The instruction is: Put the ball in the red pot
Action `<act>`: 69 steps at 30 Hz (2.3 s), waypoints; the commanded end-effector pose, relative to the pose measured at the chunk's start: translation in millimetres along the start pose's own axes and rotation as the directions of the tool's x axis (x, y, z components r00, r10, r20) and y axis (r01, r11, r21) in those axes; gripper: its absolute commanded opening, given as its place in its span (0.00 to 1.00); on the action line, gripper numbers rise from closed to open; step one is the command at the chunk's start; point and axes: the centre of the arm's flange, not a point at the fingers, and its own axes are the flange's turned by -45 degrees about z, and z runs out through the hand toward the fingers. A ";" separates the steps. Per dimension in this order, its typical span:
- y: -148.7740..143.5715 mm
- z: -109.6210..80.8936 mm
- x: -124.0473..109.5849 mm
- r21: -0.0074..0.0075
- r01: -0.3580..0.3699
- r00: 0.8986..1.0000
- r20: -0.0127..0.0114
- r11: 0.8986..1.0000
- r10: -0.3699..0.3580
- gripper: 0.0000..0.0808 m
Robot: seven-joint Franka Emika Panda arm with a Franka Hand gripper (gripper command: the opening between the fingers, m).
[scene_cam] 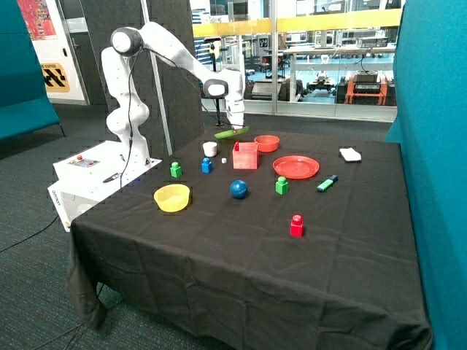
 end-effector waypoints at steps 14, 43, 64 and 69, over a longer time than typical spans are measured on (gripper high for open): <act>5.7 20.0 6.6 0.000 -0.054 0.999 0.002 0.999 0.054 0.00; 34.2 20.7 4.5 0.000 -0.104 0.995 0.002 0.995 0.104 0.01; 35.3 12.8 8.9 0.000 -0.079 0.997 0.002 0.997 0.079 0.73; 33.8 12.7 7.2 0.000 -0.074 0.997 0.002 0.997 0.074 0.83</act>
